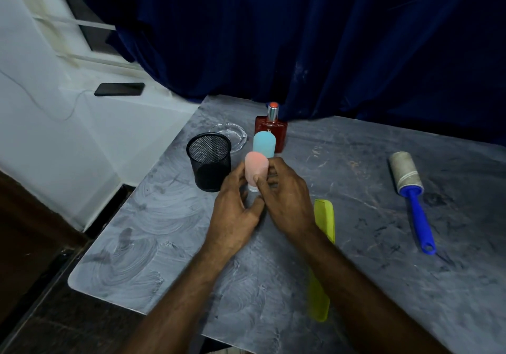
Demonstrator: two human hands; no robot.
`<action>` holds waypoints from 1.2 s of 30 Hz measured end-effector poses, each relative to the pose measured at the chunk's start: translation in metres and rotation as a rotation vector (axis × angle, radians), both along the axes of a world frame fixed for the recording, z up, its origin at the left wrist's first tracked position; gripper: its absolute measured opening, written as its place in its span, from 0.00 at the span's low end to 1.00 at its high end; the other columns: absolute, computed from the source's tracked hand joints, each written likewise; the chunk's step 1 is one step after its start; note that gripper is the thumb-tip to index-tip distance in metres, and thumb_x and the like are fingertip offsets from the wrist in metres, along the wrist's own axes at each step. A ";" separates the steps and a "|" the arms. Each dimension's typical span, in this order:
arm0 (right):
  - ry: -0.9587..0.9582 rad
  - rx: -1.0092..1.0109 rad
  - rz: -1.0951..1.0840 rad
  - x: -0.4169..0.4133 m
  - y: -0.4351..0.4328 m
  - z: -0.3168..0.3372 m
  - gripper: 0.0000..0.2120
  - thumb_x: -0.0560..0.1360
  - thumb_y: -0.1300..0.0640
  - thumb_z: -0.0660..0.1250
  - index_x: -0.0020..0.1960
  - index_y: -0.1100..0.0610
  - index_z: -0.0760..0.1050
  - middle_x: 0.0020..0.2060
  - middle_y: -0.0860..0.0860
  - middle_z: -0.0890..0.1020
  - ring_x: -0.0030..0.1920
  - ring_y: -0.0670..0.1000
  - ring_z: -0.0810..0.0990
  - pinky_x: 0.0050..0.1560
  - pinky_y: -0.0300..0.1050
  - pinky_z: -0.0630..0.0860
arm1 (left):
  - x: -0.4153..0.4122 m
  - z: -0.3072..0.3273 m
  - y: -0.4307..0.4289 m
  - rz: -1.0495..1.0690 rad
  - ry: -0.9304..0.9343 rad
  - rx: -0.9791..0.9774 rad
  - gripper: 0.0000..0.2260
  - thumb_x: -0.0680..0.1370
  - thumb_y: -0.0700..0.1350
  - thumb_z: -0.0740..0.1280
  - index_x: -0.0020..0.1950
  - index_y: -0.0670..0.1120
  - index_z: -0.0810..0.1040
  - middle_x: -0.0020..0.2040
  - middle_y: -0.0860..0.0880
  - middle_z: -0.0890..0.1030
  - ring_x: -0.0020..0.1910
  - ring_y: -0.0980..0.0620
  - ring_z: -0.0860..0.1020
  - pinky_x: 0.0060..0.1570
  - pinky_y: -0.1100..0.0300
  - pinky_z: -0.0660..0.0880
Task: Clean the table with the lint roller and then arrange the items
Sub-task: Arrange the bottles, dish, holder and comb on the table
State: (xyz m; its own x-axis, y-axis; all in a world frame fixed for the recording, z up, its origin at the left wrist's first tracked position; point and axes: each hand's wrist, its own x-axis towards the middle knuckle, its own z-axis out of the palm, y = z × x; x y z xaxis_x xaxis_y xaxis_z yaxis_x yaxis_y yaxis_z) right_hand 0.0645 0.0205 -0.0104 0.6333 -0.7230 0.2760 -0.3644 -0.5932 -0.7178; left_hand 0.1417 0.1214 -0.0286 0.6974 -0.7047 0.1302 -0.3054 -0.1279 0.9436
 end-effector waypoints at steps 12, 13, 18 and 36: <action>-0.001 0.027 -0.008 -0.001 -0.001 0.000 0.16 0.80 0.48 0.68 0.64 0.54 0.75 0.58 0.50 0.84 0.55 0.50 0.84 0.55 0.53 0.82 | 0.000 0.000 0.001 0.002 0.023 0.022 0.36 0.79 0.39 0.74 0.84 0.50 0.64 0.79 0.51 0.74 0.75 0.56 0.75 0.76 0.52 0.74; 0.000 0.029 -0.006 -0.001 -0.001 0.001 0.16 0.80 0.48 0.69 0.64 0.54 0.75 0.58 0.50 0.84 0.55 0.49 0.84 0.55 0.53 0.82 | 0.000 0.000 0.002 -0.001 0.024 0.022 0.36 0.79 0.38 0.74 0.85 0.50 0.64 0.79 0.51 0.73 0.75 0.56 0.75 0.76 0.54 0.74; -0.008 0.037 -0.030 -0.014 -0.004 0.007 0.18 0.78 0.51 0.71 0.66 0.53 0.74 0.59 0.49 0.83 0.54 0.47 0.84 0.55 0.51 0.83 | -0.002 0.002 0.012 -0.006 0.009 0.059 0.37 0.80 0.38 0.73 0.86 0.48 0.61 0.82 0.51 0.70 0.78 0.55 0.72 0.73 0.63 0.72; 0.255 0.118 -0.148 -0.140 -0.060 0.010 0.17 0.71 0.57 0.75 0.59 0.53 0.80 0.55 0.48 0.84 0.51 0.48 0.83 0.57 0.46 0.79 | -0.104 0.001 0.060 -0.494 -0.496 0.334 0.35 0.70 0.65 0.69 0.76 0.54 0.77 0.71 0.58 0.77 0.69 0.60 0.75 0.66 0.76 0.65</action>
